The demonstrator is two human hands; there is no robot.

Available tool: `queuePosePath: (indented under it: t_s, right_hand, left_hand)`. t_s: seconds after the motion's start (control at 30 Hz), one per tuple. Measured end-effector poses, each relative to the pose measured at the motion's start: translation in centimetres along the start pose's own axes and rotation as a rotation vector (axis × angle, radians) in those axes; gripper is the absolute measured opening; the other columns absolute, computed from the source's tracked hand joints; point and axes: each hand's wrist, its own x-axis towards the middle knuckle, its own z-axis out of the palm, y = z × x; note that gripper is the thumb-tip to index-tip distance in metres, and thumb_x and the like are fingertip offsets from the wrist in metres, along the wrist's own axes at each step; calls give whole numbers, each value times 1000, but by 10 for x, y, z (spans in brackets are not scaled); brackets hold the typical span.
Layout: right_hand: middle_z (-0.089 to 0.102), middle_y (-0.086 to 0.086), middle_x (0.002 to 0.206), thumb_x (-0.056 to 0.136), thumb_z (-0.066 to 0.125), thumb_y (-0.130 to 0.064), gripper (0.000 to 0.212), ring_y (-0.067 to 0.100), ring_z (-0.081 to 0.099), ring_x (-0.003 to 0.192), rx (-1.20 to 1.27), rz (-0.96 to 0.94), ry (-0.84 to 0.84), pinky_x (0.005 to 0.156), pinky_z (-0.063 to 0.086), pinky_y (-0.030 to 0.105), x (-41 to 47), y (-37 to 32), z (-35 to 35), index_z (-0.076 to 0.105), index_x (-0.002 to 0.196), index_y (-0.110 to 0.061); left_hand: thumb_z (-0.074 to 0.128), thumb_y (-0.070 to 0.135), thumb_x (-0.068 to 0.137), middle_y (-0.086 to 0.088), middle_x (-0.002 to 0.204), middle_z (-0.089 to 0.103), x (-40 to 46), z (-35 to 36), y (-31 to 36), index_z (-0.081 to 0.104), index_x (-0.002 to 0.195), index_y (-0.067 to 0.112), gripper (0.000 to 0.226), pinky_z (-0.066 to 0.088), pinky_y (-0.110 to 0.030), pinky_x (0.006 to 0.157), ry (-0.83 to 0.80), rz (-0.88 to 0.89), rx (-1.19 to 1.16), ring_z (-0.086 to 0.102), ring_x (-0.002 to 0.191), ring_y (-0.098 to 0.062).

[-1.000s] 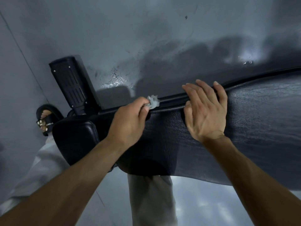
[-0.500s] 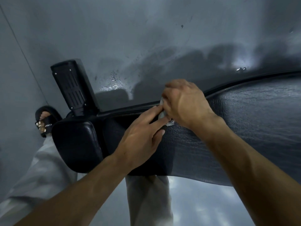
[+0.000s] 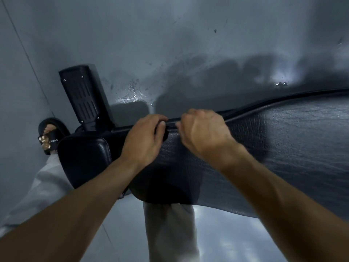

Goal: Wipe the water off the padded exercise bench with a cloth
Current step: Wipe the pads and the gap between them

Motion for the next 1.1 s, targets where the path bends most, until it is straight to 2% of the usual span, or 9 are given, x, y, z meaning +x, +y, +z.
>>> queuePosePath:
  t_s: [0.13,0.27,0.4,0.5,0.63,0.73,0.93,1.0,1.1]
  right_hand:
    - [63,14,119,99,-6,-36,72,33,57,114,-94,-73,-57,107,37,46,0,-19,25,55,130,-10]
    - [63,9,121,109,17,-40,48,30,59,113,-42,12,-103,107,38,41,-8,22,13,51,129,-13]
    - [66,7,90,105,29,-30,36,30,62,88,-92,120,-33,102,42,41,-29,87,-8,60,95,-15]
    - [65,13,75,95,34,-21,37,36,63,76,-137,135,100,93,50,46,-27,66,1,66,78,-11]
    - [70,18,102,90,21,-28,55,38,64,101,-41,-22,36,107,44,49,-13,-2,30,69,104,-4]
    - [72,12,100,87,29,-30,49,35,67,95,84,-22,84,101,49,43,-15,23,26,70,104,-8]
    - [68,13,101,91,36,-26,35,37,62,98,-59,186,173,110,36,41,-43,126,-11,65,98,-8]
    - [69,19,110,91,38,-24,35,38,61,103,-91,225,204,111,39,46,-41,104,-4,67,97,-4]
    - [68,20,112,91,35,-27,44,39,61,107,-50,94,142,111,40,49,-30,37,22,68,107,-3]
  left_hand:
    - [26,37,104,2,91,70,7,16,-2,64,106,21,41,49,-41,86,-28,34,141,65,87,-26]
    - [20,33,111,-9,82,68,21,18,-5,59,94,14,46,42,-45,102,-54,-40,361,65,84,-36]
    - [14,35,110,-9,86,71,32,19,-7,65,90,15,59,41,-46,105,-96,-26,453,66,89,-36]
    - [7,37,106,-8,85,73,34,21,-10,71,94,16,68,43,-45,102,-59,-10,482,66,86,-34]
    - [7,38,103,-7,83,73,36,25,-11,71,92,17,68,48,-41,81,-29,-26,474,67,81,-33]
    - [13,37,106,-6,81,71,37,27,-16,72,91,18,63,42,-36,69,-8,-33,460,65,78,-31]
    - [8,41,101,-7,80,70,39,30,-20,73,89,19,70,33,-33,67,19,-30,456,63,76,-32]
    - [6,43,99,-7,81,70,39,29,-19,73,89,19,72,33,-34,68,14,-33,468,63,77,-31]
    - [3,46,97,-3,81,70,39,29,-18,72,89,21,74,35,-33,68,0,-42,457,64,77,-27]
